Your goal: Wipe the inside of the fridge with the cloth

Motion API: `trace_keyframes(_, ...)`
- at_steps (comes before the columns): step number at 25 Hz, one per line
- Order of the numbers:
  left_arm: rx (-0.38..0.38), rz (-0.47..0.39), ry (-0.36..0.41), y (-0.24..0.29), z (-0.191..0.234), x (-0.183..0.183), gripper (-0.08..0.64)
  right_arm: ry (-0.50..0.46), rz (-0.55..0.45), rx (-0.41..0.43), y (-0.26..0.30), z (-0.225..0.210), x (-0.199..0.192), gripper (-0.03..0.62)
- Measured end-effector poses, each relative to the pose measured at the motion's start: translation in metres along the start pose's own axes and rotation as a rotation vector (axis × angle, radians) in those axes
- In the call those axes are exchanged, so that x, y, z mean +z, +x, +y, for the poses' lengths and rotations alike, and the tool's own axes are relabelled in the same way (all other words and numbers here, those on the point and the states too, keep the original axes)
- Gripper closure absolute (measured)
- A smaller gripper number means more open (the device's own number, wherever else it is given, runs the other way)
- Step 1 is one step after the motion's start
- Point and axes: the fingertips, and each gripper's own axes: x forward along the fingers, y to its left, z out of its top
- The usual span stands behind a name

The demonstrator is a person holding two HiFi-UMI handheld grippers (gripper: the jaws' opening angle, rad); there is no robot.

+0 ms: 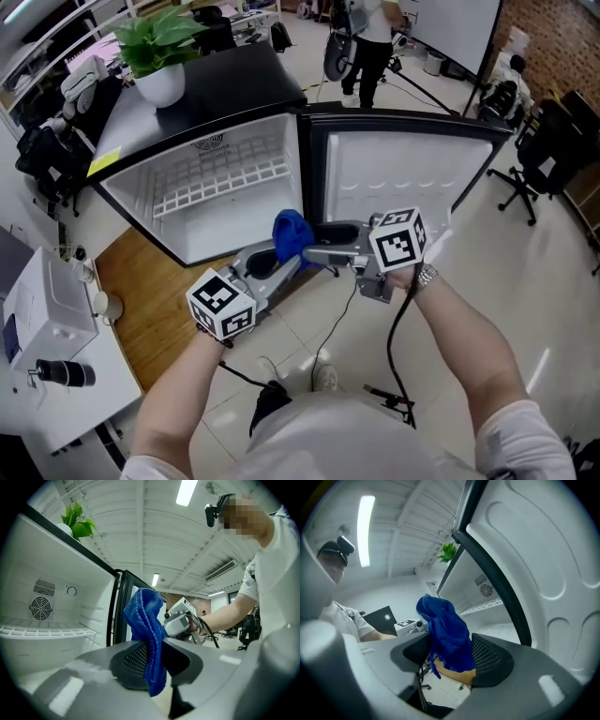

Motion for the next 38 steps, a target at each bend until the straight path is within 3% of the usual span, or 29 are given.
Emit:
trace_keyframes(5,-0.026,0.011,0.022,0.004,-0.008,0.003,0.491,0.011,-0.013,0.077,0.002,0.016,0.003,0.325)
trace_keyframes(11,0.008,0.029,0.057,0.010,-0.003,0.002,0.488,-0.056,-0.020,0.012,-0.002,0.016,0.008,0.454)
trace_keyframes(16,0.050,0.056,0.083,0.020,0.002,-0.001,0.469,-0.145,-0.007,-0.097,-0.010,0.008,0.008,0.498)
trace_keyframes(22,0.126,0.069,0.046,0.027,0.022,-0.007,0.375,-0.230,-0.107,-0.309,-0.042,-0.010,0.036,0.512)
trace_keyframes(29,0.236,0.142,-0.015,0.054,0.040,-0.037,0.372,-0.331,-0.237,-0.521,-0.082,-0.011,0.084,0.515)
trace_keyframes(38,0.355,0.235,-0.084,0.101,0.055,-0.064,0.372,-0.431,-0.282,-0.710,-0.094,-0.006,0.125,0.515)
